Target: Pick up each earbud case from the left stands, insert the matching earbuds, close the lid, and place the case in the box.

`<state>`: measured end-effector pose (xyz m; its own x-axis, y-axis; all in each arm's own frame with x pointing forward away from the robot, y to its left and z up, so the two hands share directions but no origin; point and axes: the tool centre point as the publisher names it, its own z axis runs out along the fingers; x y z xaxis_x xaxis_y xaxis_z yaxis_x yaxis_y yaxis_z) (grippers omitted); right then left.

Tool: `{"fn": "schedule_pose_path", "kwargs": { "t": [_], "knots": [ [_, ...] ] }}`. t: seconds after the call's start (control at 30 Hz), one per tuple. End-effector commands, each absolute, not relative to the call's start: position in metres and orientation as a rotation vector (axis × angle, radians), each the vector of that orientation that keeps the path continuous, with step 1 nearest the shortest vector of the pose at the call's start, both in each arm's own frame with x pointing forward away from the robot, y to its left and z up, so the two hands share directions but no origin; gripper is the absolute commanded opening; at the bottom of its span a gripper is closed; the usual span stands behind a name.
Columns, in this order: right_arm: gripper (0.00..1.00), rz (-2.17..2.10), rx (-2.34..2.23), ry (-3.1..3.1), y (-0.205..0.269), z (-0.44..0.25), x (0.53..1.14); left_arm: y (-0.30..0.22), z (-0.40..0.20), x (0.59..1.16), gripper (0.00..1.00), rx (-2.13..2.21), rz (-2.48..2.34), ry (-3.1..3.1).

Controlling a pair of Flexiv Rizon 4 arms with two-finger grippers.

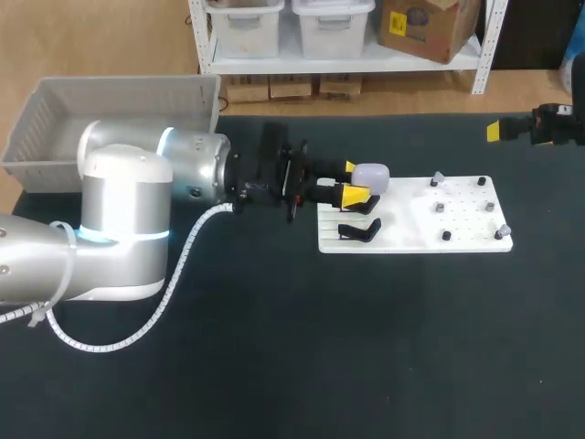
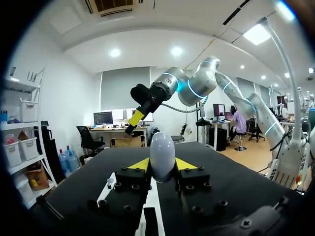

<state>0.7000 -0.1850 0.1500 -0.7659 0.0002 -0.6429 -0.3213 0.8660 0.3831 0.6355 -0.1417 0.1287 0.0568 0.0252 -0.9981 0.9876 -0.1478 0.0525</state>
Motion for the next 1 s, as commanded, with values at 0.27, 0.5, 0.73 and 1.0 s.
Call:
{"fn": "schedule_pose_path", "kwargs": {
  "t": [0.27, 0.5, 0.73, 1.0],
  "knots": [
    [1.00, 0.636, -0.231, 2.374, -0.185, 0.150, 0.700, -0.142, 0.128, 0.634, 0.00, 1.360, -1.256, 1.116],
    [1.00, 0.641, -0.273, 2.372, -0.178, 0.150, 0.688, -0.142, 0.128, 0.634, 0.00, 1.360, -1.256, 1.116],
    [1.00, 0.603, -0.345, 2.355, -0.167, 0.156, 0.649, -0.142, 0.128, 0.634, 0.00, 1.360, -1.256, 1.116],
    [1.00, 0.596, -0.437, 2.359, -0.138, 0.163, 0.609, -0.142, 0.128, 0.634, 0.00, 1.360, -1.256, 1.116]
  ]
}}
